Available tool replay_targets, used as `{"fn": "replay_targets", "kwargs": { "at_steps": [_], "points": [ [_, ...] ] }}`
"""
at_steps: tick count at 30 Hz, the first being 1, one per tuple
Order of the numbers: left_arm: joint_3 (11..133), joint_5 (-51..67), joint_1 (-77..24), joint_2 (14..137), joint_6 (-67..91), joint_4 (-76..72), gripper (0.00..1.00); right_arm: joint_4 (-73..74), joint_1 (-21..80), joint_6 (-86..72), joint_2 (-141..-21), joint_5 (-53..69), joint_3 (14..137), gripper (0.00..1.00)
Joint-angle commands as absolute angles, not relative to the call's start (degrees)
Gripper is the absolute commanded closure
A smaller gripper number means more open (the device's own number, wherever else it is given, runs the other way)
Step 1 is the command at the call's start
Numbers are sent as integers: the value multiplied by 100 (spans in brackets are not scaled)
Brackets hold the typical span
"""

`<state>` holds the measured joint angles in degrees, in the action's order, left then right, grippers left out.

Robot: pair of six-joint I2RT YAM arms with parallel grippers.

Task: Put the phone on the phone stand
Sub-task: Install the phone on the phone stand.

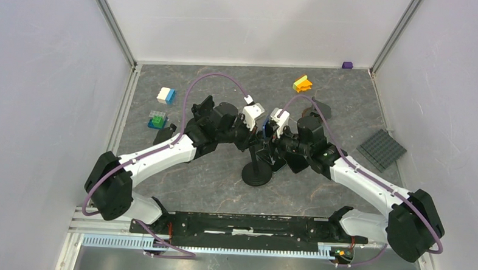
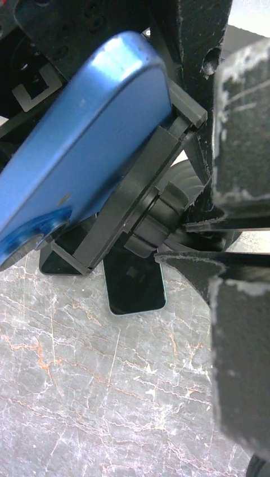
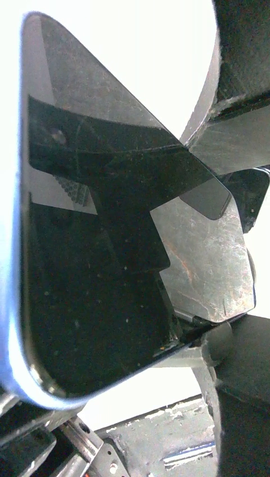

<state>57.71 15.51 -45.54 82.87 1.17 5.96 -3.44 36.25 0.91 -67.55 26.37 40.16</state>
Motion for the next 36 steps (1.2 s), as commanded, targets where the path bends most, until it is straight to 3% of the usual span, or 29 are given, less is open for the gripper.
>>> {"fn": "replay_targets", "kwargs": {
  "at_steps": [1, 14, 36],
  "points": [
    [5862, 963, -4698, 9183, 10, -326, 98, -1621, 4887, 572, -6325, 6149, 4829, 100],
    [5851, 1443, -4728, 9254, -263, -308, 98, -758, 5109, 1291, -6385, 6092, 5192, 100],
    [5783, 1660, -4589, 9434, 279, -615, 98, -812, 5479, 1197, -6699, 6252, 5321, 100]
  ]
}}
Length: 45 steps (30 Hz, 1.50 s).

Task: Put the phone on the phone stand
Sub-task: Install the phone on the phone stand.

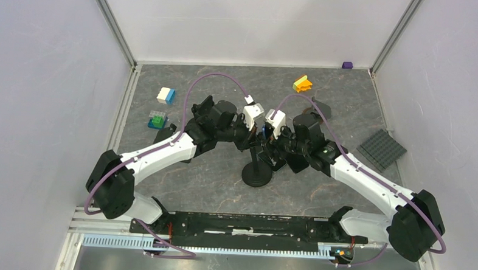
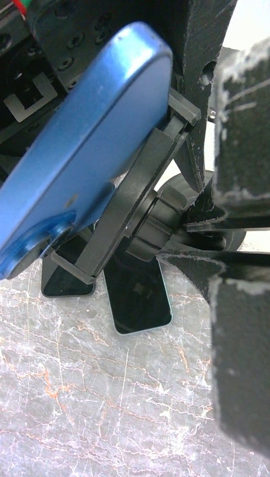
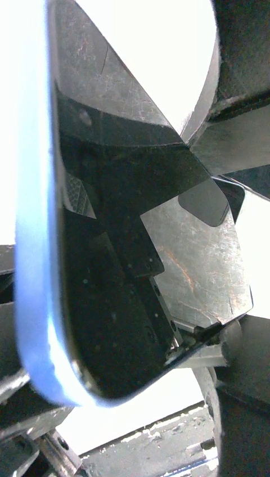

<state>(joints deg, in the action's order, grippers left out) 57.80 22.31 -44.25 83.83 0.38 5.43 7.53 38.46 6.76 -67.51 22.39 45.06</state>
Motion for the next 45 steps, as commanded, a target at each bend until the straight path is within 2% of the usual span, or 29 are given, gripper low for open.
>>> {"fn": "replay_targets", "kwargs": {
  "at_steps": [1, 20, 28, 33, 45],
  "points": [
    [5767, 1686, -4572, 9449, 298, -638, 98, -693, 5508, 1282, -6723, 6246, 5387, 100],
    [5857, 1205, -4553, 9399, -408, -490, 98, -572, 5817, 1322, -6876, 6388, 5411, 100],
    [5826, 2143, -4557, 9130, -790, -408, 98, -406, 5752, 1617, -6827, 6140, 5243, 100],
    [5587, 3062, -4453, 8820, -897, -545, 98, -352, 5279, 1814, -6558, 5718, 4963, 100],
    [5357, 3718, -4323, 8443, -963, -562, 98, -550, 4380, 1796, -6386, 5578, 4431, 100]
  ]
}}
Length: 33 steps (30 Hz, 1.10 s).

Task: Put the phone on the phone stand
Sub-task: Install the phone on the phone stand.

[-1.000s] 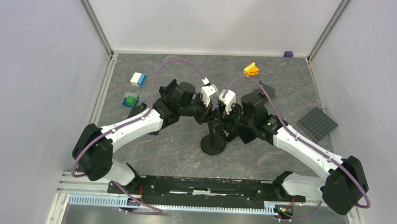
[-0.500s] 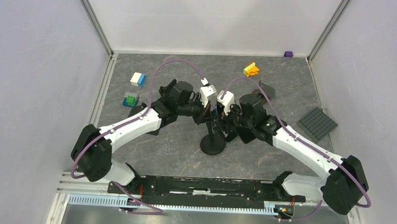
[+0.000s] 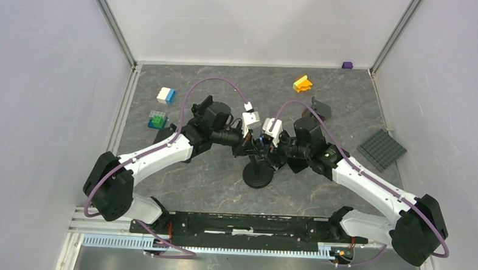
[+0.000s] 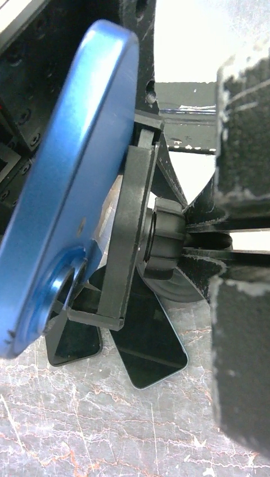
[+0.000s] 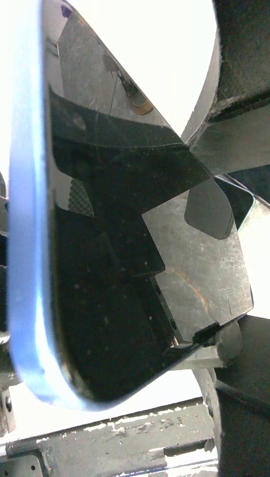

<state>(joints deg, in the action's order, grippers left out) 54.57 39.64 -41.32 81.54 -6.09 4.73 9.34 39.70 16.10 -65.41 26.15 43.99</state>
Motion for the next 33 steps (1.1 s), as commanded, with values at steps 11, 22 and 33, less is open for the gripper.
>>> {"fn": "replay_targets", "kwargs": {
  "at_steps": [11, 22, 33],
  "points": [
    [5065, 4056, -4297, 8129, -1164, -650, 98, -683, 3951, 1728, -6219, 5458, 4245, 100],
    [5037, 4599, -4247, 8025, -1240, -598, 98, -533, 3667, 1789, -6219, 5050, 4223, 100],
    [5013, 4784, -4219, 7946, -1253, -598, 98, -747, 3454, 1576, -6124, 4443, 4078, 100]
  ]
}}
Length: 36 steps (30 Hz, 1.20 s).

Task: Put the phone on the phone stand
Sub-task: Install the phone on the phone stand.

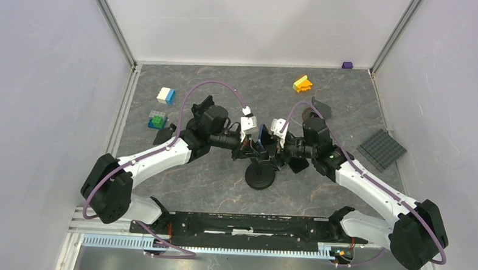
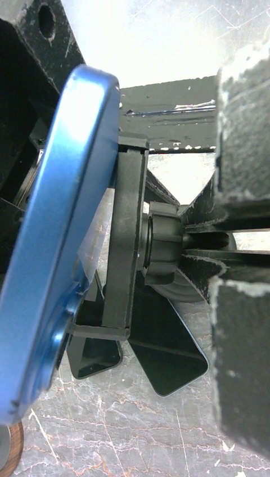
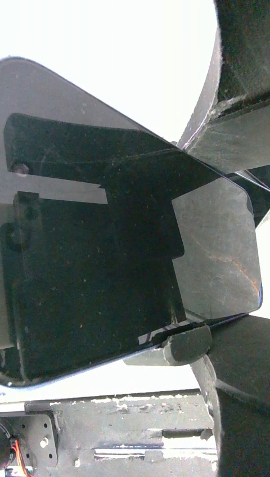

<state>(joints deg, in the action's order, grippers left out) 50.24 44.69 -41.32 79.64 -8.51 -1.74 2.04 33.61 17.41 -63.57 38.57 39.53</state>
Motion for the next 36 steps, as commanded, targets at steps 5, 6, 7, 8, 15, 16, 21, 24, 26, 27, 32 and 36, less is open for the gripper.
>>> {"fn": "replay_targets", "kwargs": {
  "at_steps": [5, 6, 7, 8, 15, 16, 21, 24, 26, 27, 32, 36],
  "points": [
    [5062, 5287, -4216, 7937, -1150, -598, 98, -772, 3454, 1612, -6136, 3949, 4028, 100],
    [5080, 5422, -4212, 7956, -1103, -606, 98, -793, 3454, 1617, -6137, 3848, 4010, 100],
    [5098, 5504, -4218, 7967, -1066, -606, 98, -790, 3454, 1630, -6135, 3745, 4013, 100],
    [5108, 5572, -4211, 7976, -1010, -614, 98, -790, 3454, 1635, -6128, 3585, 4000, 100],
    [5045, 5792, -4105, 7978, -827, -800, 98, -870, 3455, 1685, -5918, 2672, 3876, 100],
    [5039, 5792, -4097, 7979, -838, -800, 98, -862, 3454, 1679, -5902, 2611, 3876, 100],
    [5087, 5717, -4053, 7944, -1140, -504, 98, -835, 3436, 1678, -5867, 2229, 3885, 100],
    [5205, 5653, -4057, 7917, -1449, -112, 98, -809, 3398, 1652, -5881, 1997, 3926, 100],
    [5284, 5659, -4052, 7894, -1636, 180, 98, -779, 3371, 1659, -5904, 1916, 3946, 100],
    [5319, 5660, -4052, 7894, -1728, 311, 98, -774, 3359, 1671, -5913, 1888, 3955, 100],
    [5388, 5696, -4052, 7931, -2004, 639, 98, -762, 3264, 1657, -5924, 1895, 3973, 100],
    [5388, 5531, -4052, 7914, -2047, 642, 98, -765, 3187, 1618, -5937, 2014, 3965, 100]
  ]
}}
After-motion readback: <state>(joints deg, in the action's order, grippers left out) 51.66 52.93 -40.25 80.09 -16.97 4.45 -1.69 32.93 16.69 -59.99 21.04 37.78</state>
